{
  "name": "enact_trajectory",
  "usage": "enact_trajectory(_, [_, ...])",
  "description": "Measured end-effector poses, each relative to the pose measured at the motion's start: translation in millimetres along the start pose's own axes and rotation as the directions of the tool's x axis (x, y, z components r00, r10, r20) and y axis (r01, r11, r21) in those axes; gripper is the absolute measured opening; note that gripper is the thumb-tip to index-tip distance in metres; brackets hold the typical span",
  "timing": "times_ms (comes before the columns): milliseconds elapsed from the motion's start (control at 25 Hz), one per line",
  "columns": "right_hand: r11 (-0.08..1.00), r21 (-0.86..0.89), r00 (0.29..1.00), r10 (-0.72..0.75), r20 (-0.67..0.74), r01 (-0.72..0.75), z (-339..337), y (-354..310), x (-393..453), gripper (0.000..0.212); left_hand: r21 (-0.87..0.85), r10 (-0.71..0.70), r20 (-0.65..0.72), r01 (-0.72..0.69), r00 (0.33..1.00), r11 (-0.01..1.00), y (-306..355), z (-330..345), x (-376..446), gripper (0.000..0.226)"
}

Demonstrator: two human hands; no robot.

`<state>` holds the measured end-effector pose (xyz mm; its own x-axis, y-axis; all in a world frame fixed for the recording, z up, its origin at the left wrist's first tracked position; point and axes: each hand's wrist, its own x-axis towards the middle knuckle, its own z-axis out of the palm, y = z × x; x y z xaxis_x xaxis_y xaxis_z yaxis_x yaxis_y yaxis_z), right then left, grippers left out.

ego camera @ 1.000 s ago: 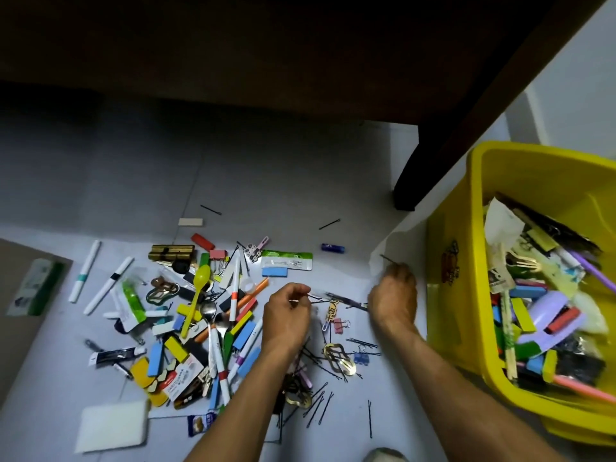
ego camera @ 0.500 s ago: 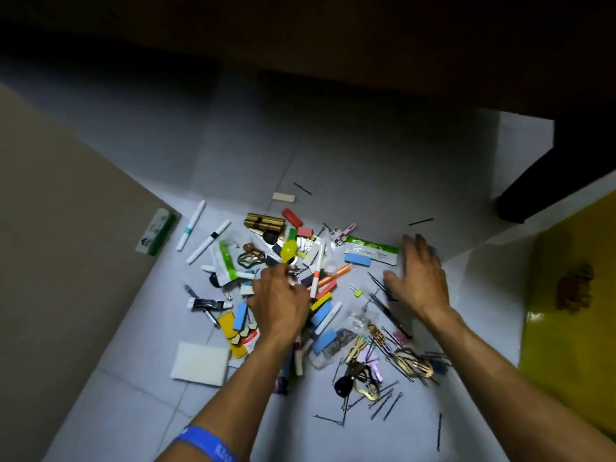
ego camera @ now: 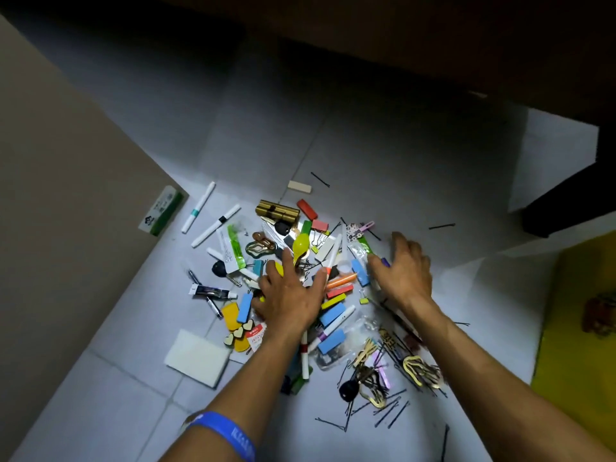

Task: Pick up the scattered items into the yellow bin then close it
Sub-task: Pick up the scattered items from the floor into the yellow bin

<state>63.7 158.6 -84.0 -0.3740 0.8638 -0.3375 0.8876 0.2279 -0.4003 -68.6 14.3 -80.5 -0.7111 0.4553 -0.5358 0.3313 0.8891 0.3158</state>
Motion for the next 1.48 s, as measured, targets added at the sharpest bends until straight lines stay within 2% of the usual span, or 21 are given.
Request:
enact_trajectory(40, [0.998,0.047,0.998,0.034,0.044,-0.036,5,-2,-5,0.058,-0.035,-0.022,0.002,0.022,1.0,0.999,1,1,0,0.084])
enact_trajectory(120, [0.991,0.131,0.994,-0.034,0.102,0.021,25,-10,-28,0.056,-0.128,0.016,0.02,-0.013,1.0,0.992,5,9,-3,0.074])
enact_trajectory(240, [0.946,0.317,0.985,-0.11,0.131,0.063,52,-26,-62,0.052,-0.386,0.079,0.085,-0.04,0.993,0.922,19,24,-14,0.059])
enact_trajectory(360, [0.857,0.514,0.987,-0.06,0.146,-0.024,58,-36,-68,0.043,-0.599,0.059,0.145,0.04,0.988,0.8,27,34,-17,0.044])
enact_trajectory(480, [0.687,0.708,0.982,0.048,0.182,-0.165,53,-36,-70,0.031,-0.716,0.089,0.154,0.049,0.984,0.697,32,37,-23,0.03])
enact_trajectory(560, [0.59,0.764,0.962,0.1,0.252,-0.262,51,-37,-70,0.024,-0.767,0.087,0.139,0.052,0.986,0.639,39,38,-27,0.022])
enact_trajectory(640, [0.538,0.791,0.956,0.138,0.259,-0.292,47,-35,-70,0.02,-0.796,0.076,0.115,0.045,0.99,0.604,44,38,-31,0.025])
enact_trajectory(840, [0.357,0.901,0.953,0.257,0.157,-0.245,20,-43,-85,0.021,-0.871,0.042,0.003,-0.018,0.999,0.49,63,20,-63,0.026])
enact_trajectory(960, [0.323,0.927,0.956,0.275,0.103,-0.192,-12,-52,-96,0.02,-0.893,0.056,-0.027,-0.049,0.998,0.448,83,-6,-88,0.026])
enact_trajectory(1160, [0.303,0.952,0.952,0.3,-0.059,-0.037,-96,-44,-130,0.02,-0.904,0.213,-0.077,-0.159,0.974,0.398,131,-39,-152,0.026])
enact_trajectory(1240, [0.3,0.953,0.939,0.319,-0.126,0.026,-132,-27,-142,0.019,-0.918,0.286,-0.104,-0.203,0.953,0.34,160,-39,-181,0.025])
enact_trajectory(1320, [0.304,0.948,0.911,0.359,-0.201,0.089,-170,6,-155,0.019,-0.936,0.366,-0.092,-0.205,0.926,0.285,197,-27,-216,0.023])
enact_trajectory(1480, [0.33,0.93,0.82,0.478,-0.314,0.164,-244,93,-180,0.019,-0.955,0.519,0.003,-0.152,0.855,0.256,274,16,-292,0.019])
